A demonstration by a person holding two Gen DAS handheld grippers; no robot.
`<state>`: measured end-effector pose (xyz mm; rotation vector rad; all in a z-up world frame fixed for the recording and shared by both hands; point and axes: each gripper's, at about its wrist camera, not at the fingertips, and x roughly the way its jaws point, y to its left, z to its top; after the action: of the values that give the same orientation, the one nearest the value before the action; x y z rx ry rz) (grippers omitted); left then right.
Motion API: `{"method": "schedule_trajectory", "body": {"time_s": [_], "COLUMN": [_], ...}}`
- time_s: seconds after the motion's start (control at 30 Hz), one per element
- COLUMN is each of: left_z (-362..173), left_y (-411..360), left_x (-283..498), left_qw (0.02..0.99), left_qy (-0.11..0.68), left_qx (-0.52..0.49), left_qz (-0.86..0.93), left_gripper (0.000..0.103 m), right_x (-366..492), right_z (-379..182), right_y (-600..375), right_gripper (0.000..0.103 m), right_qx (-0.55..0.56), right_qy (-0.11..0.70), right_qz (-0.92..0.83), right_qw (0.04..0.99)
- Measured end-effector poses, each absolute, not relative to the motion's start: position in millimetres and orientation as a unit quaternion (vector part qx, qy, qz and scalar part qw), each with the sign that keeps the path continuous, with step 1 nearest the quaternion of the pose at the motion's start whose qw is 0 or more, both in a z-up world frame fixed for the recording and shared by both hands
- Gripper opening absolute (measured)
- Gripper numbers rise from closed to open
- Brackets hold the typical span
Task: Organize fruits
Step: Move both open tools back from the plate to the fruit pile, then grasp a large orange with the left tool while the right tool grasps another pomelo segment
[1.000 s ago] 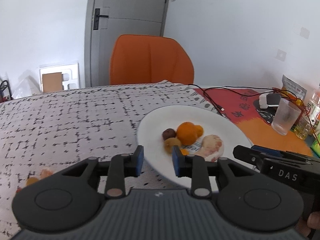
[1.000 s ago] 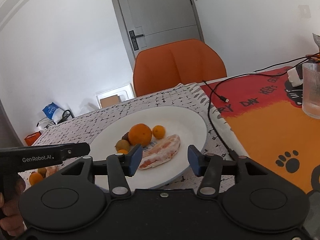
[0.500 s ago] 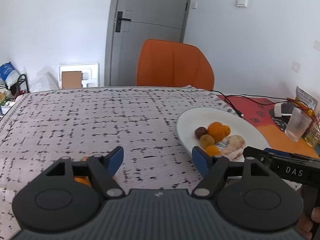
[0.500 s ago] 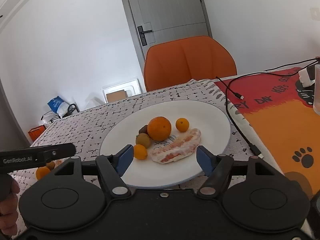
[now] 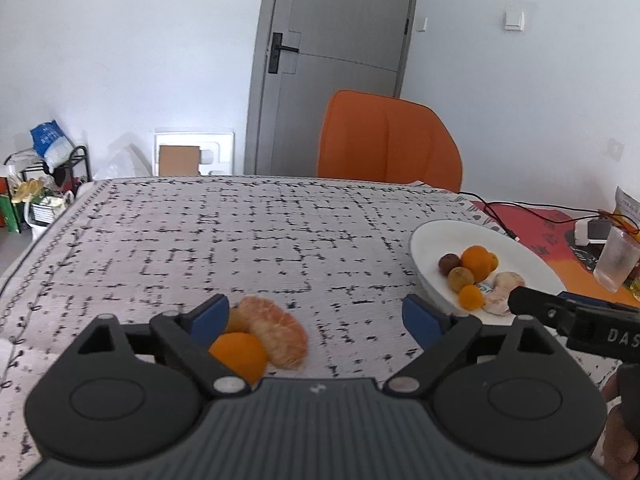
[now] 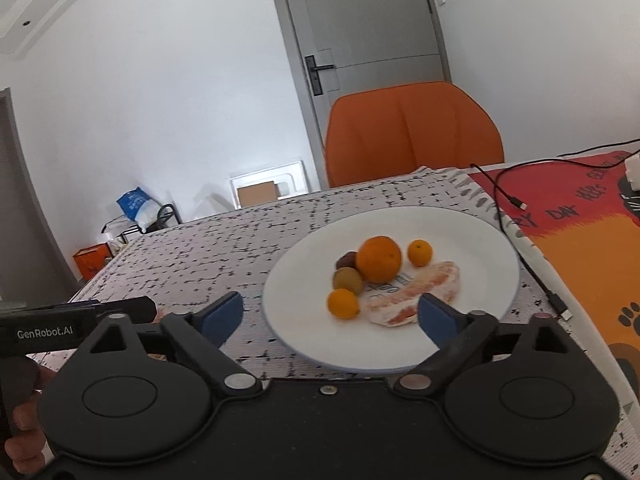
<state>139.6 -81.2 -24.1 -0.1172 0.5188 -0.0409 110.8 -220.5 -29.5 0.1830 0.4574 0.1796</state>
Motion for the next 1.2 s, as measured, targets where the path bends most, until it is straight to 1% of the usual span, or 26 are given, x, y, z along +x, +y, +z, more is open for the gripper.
{"method": "schedule_trajectory", "body": {"time_s": [0.07,0.7,1.07,1.2], "left_z": [-25.2,-18.3,-20.2,-22.2], "left_y": [-77.0,-31.2,-25.0,-23.1], "left_x": [136.2,83.3,83.7,86.9], "left_qw": [0.964,0.968,0.966,0.965], "left_qy": [0.257,0.235,0.239,0.24], "left_qx": [-0.061,-0.083,-0.098,-0.105], "left_qz": [-0.014,0.027,0.018,0.016], "left_gripper": [0.093,0.094,0.093,0.089], "right_x": [109.7,94.1,92.6,94.5], "right_z": [-28.5,-18.6,-10.3,-9.1], "right_y": [-216.8,-175.9,-162.7,-160.7], "right_gripper": [0.103,0.103,0.103,0.102], "right_qx": [0.093,0.079,0.066,0.063], "right_qy": [0.228,0.234,0.239,0.239], "right_qz": [0.095,0.149,0.169,0.175], "right_qw": [0.965,0.958,0.954,0.953]}}
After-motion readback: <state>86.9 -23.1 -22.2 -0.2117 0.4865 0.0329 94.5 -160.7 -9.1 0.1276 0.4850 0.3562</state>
